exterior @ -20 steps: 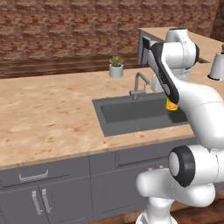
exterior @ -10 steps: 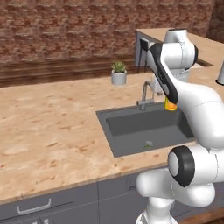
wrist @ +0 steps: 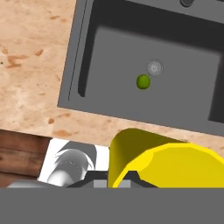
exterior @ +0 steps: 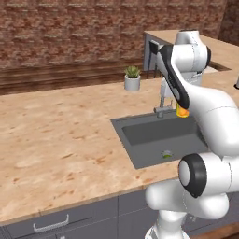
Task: Pick the cup and tupperware and place them in the sink. Then turn on the water.
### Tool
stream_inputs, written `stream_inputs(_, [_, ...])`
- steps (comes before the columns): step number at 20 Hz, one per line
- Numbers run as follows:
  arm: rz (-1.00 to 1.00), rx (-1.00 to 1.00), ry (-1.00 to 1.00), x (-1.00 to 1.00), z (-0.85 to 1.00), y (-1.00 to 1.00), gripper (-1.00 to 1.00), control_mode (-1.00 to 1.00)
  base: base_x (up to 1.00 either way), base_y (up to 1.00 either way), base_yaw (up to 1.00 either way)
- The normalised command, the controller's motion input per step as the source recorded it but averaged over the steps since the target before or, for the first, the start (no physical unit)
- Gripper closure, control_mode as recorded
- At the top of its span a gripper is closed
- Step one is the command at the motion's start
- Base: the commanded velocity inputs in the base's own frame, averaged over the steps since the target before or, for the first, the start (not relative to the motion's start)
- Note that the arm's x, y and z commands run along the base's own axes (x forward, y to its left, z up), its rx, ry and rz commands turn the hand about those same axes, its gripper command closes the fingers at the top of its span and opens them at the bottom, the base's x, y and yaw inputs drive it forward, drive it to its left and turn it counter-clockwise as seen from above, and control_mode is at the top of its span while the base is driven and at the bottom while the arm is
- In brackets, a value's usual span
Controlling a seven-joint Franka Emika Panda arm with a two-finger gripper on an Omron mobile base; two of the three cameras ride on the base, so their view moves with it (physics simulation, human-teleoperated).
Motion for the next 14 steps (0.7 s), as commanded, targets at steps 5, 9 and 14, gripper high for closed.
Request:
stream_inputs(5, [0.0, 0.0, 0.0, 0.0, 0.0, 0.0, 1.0, 1.0, 0.18, -0.01, 0.14])
stream_inputs(9, [0.0, 0.0, 0.0, 0.0, 0.0, 0.0, 1.0, 1.0, 0.28, -0.06, 0.24])
stream_inputs(14, [0.0, 0.0, 0.0, 0.0, 0.0, 0.0, 1.0, 1.0, 0.09, -0.03, 0.21])
